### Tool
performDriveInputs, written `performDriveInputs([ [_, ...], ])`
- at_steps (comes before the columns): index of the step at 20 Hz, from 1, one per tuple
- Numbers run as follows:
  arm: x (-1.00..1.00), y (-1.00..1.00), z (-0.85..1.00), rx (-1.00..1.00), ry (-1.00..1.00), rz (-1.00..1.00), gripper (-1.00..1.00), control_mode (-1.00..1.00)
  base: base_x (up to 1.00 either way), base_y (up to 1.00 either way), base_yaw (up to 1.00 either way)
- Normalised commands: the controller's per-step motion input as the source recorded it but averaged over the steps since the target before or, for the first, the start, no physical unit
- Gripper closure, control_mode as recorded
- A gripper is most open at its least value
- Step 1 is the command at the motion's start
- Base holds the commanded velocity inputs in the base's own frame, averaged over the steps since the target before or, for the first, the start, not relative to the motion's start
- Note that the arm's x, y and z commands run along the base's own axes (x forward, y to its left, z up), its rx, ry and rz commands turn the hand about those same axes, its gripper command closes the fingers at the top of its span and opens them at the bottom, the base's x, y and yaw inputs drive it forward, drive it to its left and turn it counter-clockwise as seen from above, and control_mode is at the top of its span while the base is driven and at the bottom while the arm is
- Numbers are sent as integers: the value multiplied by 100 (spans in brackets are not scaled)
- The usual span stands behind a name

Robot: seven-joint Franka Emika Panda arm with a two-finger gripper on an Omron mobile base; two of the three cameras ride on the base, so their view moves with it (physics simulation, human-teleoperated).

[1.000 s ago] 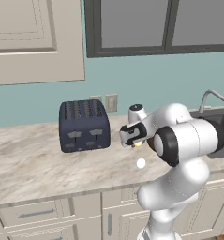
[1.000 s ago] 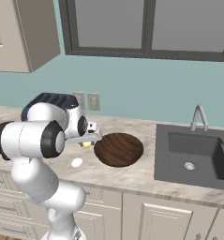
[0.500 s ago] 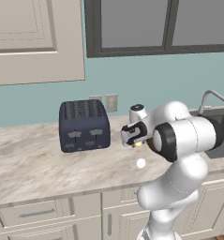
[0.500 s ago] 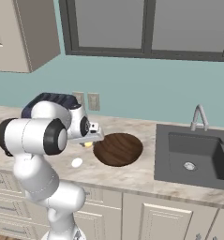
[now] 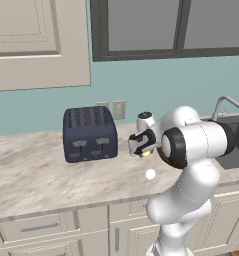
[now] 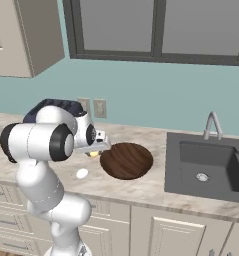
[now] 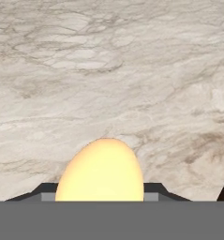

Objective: Gather the eggs and milk located in the vicinity of the sink area and place them right next to the bowl.

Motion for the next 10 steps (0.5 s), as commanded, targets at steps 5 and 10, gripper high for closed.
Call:
performDriveInputs([
  [5,0,-4,0,0,0,0,100,-100,0,0,0],
  [10,0,-6,-5,0,0,0,100,-100,0,0,0],
])
